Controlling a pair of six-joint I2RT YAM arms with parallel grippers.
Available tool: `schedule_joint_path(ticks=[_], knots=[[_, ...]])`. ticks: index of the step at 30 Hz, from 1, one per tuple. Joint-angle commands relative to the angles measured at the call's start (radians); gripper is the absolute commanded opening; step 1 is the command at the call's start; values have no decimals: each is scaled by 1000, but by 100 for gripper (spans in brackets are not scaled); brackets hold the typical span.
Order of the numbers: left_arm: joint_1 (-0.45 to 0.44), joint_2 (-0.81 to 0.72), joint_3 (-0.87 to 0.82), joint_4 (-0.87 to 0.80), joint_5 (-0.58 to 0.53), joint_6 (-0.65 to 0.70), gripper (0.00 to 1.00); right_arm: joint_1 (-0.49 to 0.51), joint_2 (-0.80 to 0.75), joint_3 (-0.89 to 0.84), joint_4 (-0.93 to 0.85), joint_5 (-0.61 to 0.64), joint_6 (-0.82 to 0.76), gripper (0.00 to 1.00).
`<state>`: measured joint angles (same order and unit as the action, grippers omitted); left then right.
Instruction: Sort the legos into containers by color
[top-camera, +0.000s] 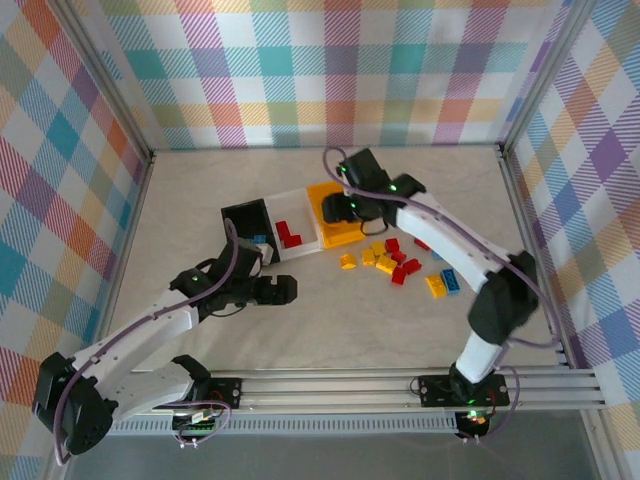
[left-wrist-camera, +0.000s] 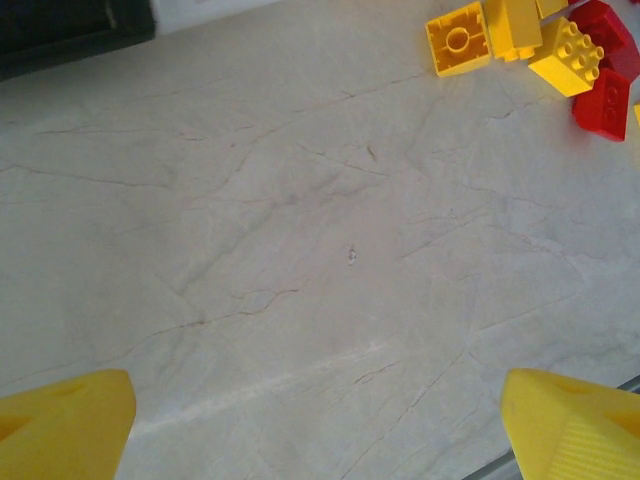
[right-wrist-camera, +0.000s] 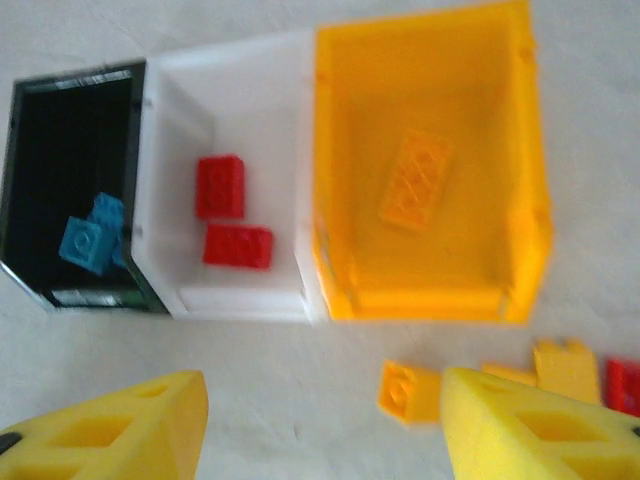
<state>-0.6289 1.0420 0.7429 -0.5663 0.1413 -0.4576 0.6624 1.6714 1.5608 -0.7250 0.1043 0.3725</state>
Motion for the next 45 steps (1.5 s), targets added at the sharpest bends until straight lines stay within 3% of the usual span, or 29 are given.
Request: schedule_joint_path(ticks=[1,5,9,29,45], knots=[[-9,30,23,69,-3,-27,94,8,-56,-190,-13,-31,20,63],[-9,64,45,87,3,-31,94,39,-73,-343,40,-85,2,63],[-9,58,40,85,2,-40,94,56,-15,-370,72,-77,-6,63],[47,-22,-5,8,3,1,95,57,281,-188,86,64,-21,64],[71,-24,-23,9,22,4,95,53,319,-180,121,112,-26,54]])
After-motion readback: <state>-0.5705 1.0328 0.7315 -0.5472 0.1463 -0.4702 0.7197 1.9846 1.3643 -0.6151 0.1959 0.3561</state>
